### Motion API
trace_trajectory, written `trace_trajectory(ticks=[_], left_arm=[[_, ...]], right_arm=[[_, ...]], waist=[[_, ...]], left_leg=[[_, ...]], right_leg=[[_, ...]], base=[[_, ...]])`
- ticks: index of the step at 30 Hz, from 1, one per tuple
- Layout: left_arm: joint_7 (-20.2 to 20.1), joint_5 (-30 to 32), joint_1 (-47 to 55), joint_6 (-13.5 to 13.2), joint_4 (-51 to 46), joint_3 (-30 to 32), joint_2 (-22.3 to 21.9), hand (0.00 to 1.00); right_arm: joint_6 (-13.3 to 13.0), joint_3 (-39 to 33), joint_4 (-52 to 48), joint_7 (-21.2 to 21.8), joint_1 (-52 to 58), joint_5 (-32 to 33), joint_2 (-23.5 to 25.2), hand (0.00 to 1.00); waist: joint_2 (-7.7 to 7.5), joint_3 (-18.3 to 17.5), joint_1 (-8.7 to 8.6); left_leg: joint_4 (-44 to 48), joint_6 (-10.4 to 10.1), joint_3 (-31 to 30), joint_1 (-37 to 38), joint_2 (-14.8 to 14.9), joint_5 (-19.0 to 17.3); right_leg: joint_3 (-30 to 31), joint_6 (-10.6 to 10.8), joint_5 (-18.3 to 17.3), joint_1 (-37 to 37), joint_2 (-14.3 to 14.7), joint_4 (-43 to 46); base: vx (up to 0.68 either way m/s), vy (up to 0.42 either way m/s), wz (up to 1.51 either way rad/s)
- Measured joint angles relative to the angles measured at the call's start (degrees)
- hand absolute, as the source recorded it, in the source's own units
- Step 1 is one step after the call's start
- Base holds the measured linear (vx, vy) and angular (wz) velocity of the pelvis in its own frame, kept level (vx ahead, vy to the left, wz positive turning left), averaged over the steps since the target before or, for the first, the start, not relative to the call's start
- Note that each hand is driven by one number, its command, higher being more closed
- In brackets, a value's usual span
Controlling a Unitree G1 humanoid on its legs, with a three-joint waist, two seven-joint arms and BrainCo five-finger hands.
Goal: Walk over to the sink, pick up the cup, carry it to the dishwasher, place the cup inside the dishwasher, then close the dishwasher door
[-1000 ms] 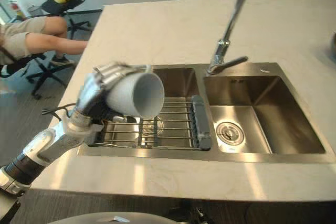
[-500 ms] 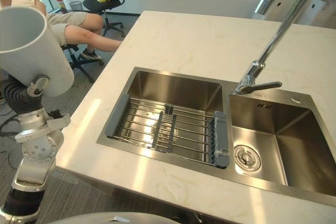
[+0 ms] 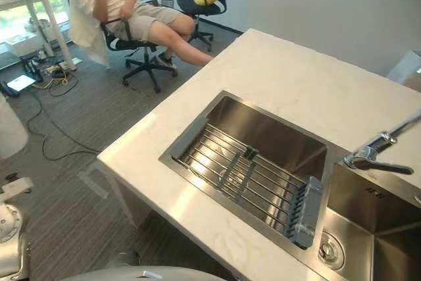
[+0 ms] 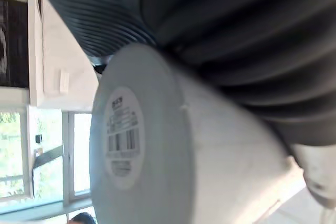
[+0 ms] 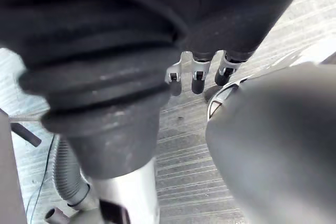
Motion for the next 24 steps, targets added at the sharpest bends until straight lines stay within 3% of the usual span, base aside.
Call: trace_trajectory(ticks=[3,5,6,8,9,10,13,14,15,19,20,21,22,23,24], left_arm=[[-0.89,-2.13,-0.07,0.21,3.26,1.94,0.11,1.0],[-2.04,-2.67,0.01,0.19,4.89,1.59,0.11,1.0],[-2.8,-2.78,0.17,0.17,5.13,0.6,0.09,1.0],[-3.99,-3.43,0.76,-1.78,6.04,-1.38,0.06,1.0],[-4.64,-3.94,1.01,-2.94,6.39,-2.49,0.0,1.0],[-4.92,-4.16,1.09,-3.82,6.49,-3.08,-0.02,1.0],[-5.68,-4.49,1.3,-4.41,6.34,-3.99,-0.37,1.0],[-6.35,-5.11,1.22,-4.4,6.07,-4.29,-0.38,1.0],[-7.16,-5.92,0.79,-4.18,6.29,-4.99,-1.38,1.0],[-10.27,-5.55,2.15,-4.19,6.31,-10.1,-4.19,1.0],[-12.01,-4.96,1.76,-4.28,6.84,-12.14,-5.23,1.0],[-13.13,-4.27,1.39,-4.33,7.55,-13.09,-5.65,1.0],[-13.92,-4.07,1.31,-4.38,8.11,-13.51,-5.88,1.0],[-15.03,-3.8,1.15,-4.37,8.54,-13.7,-5.85,1.0],[-15.88,-3.81,0.87,-4.17,8.54,-14.39,-4.64,1.0]], right_arm=[[0.97,-0.61,0.16,-0.46,0.37,0.0,0.07,0.0],[1.57,-0.53,-0.11,-0.84,1.27,0.08,0.58,0.0],[1.53,-0.39,-0.2,-1.52,2.83,0.23,1.48,0.0],[0.4,1.26,-2.04,-1.55,5.31,2.2,2.67,0.0],[0.04,2.8,-2.46,-1.58,6.69,3.05,2.95,0.0],[-0.24,4.23,-2.66,-1.68,7.6,3.53,3.18,0.0],[-0.38,4.65,-2.61,-1.73,8.3,6.75,3.41,0.0],[-0.28,4.69,-2.61,-1.82,8.31,8.1,3.47,0.0],[-0.25,4.93,-2.72,-2.38,8.21,9.9,3.25,0.0],[-0.22,5.21,-6.55,-3.7,10.18,14.07,3.58,0.0],[-0.05,5.01,-8.72,-4.0,11.12,15.32,3.57,0.0],[0.53,4.86,-9.47,-4.18,11.42,16.08,3.18,0.0],[1.25,4.61,-9.42,-4.35,11.38,16.33,2.73,0.0],[2.82,4.46,-8.98,-5.31,10.56,16.3,2.09,0.0],[4.35,4.53,-9.02,-6.79,9.38,15.97,0.89,0.0]], waist=[[0.22,0.09,0.41],[0.3,0.17,-0.04],[0.08,0.19,-0.28],[0.22,0.2,-0.94],[0.07,0.17,-1.07],[-0.45,0.08,-1.05],[-0.16,0.19,-1.13],[0.02,0.21,-1.34],[1.23,0.85,-1.9],[4.49,1.97,-3.92],[5.73,2.59,-5.91],[6.5,2.98,-6.48],[6.24,3.23,-7.14],[6.37,3.0,-7.9],[5.4,2.52,-7.86]], left_leg=[[-1.24,0.4,-3.4,-1.31,-1.59,1.42],[-1.09,0.82,-6.47,-1.93,-3.15,1.71],[-0.93,1.41,-9.08,-1.88,-4.72,2.04],[-0.73,1.96,-13.1,-1.95,-6.52,2.72],[-0.64,2.03,-15.32,-2.24,-7.52,3.19],[-0.06,1.86,-17.21,-3.15,-8.69,3.64],[-0.04,1.44,-19.85,-5.5,-11.16,5.15],[-0.1,1.6,-17.96,-7.17,-10.86,5.36],[-0.15,2.05,-14.66,-7.68,-9.18,5.5],[-1.19,8.46,1.76,-8.49,-2.7,6.27],[-0.26,11.81,11.28,-9.38,0.26,3.68],[0.51,10.92,17.79,-10.22,2.27,0.9],[1.31,10.08,21.82,-11.12,3.63,0.16],[3.82,10.64,26.2,-13.02,5.05,0.67],[12.54,14.39,27.96,-15.77,5.49,3.02]], right_leg=[[1.43,-1.49,-1.55,-0.03,0.19,0.7],[4.02,-4.68,-4.66,-0.44,0.5,4.1],[6.54,-7.5,-7.16,-0.59,0.54,7.24],[13.04,-7.42,-7.23,-2.64,0.42,15.1],[16.8,-6.12,-7.85,-4.19,0.43,19.91],[20.15,-2.8,-9.79,-5.15,0.83,23.27],[22.75,-2.4,-14.33,-4.29,1.5,21.88],[23.4,-2.27,-17.02,-2.9,1.62,18.08],[22.81,-0.76,-18.24,-1.55,2.67,16.49],[16.79,-2.04,-18.19,3.26,4.59,17.06],[12.22,-2.42,-17.85,5.7,4.96,16.13],[9.81,-2.79,-17.58,6.57,4.98,15.92],[7.99,-3.2,-17.33,6.56,4.05,15.8],[3.72,-2.8,-16.62,6.31,2.01,16.19],[0.96,-1.54,-14.89,5.4,-1.09,16.17]], base=[[0.0,-0.014,0.6],[0.03,-0.021,0.97],[0.08,-0.033,1.25],[0.08,-0.034,1.31],[0.03,-0.073,1.16],[-0.02,-0.149,1.07],[-0.13,-0.16,0.8],[-0.24,-0.127,0.77],[-0.26,-0.13,0.88],[-0.27,-0.152,1.32],[-0.25,-0.099,2.14],[-0.26,-0.062,2.2],[-0.25,0.129,1.58],[-0.23,0.277,1.38],[-0.22,0.388,0.96]])
